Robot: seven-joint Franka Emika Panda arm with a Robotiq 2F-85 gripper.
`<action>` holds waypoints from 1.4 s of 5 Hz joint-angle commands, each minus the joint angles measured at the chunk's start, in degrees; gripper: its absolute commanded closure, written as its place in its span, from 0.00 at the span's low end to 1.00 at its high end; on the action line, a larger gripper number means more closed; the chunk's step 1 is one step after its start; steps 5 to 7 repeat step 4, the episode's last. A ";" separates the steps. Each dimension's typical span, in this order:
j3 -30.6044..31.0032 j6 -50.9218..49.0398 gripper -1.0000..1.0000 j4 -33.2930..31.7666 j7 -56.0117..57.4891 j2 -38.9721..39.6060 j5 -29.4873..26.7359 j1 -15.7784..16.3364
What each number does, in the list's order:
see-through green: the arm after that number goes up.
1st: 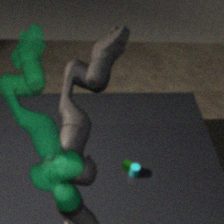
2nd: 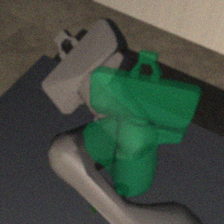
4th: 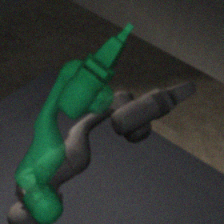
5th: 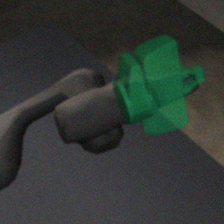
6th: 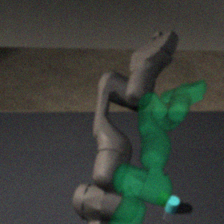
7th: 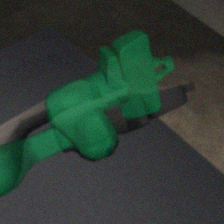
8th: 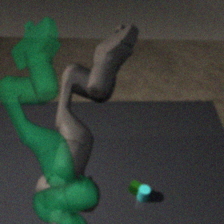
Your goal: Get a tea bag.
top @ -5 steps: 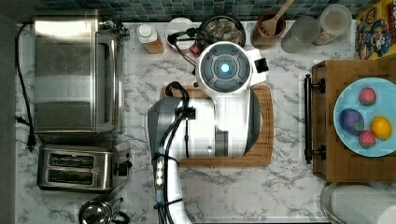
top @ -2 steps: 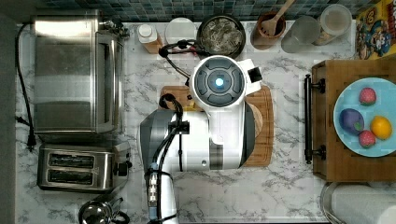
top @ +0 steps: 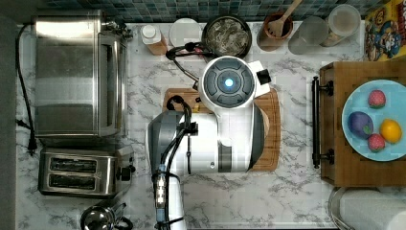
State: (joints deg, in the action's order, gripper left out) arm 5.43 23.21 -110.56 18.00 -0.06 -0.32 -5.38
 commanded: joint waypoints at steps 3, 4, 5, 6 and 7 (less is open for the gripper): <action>1.14 -0.71 1.00 -1.05 2.72 -0.95 -1.08 0.30; 1.20 -0.70 1.00 -1.05 2.72 -0.95 -1.08 0.23; 1.20 -0.70 1.00 -1.05 2.72 -0.95 -1.08 0.23; 1.20 -0.70 1.00 -1.05 2.72 -0.95 -1.08 0.23; 1.20 -0.70 1.00 -1.05 2.72 -0.95 -1.08 0.23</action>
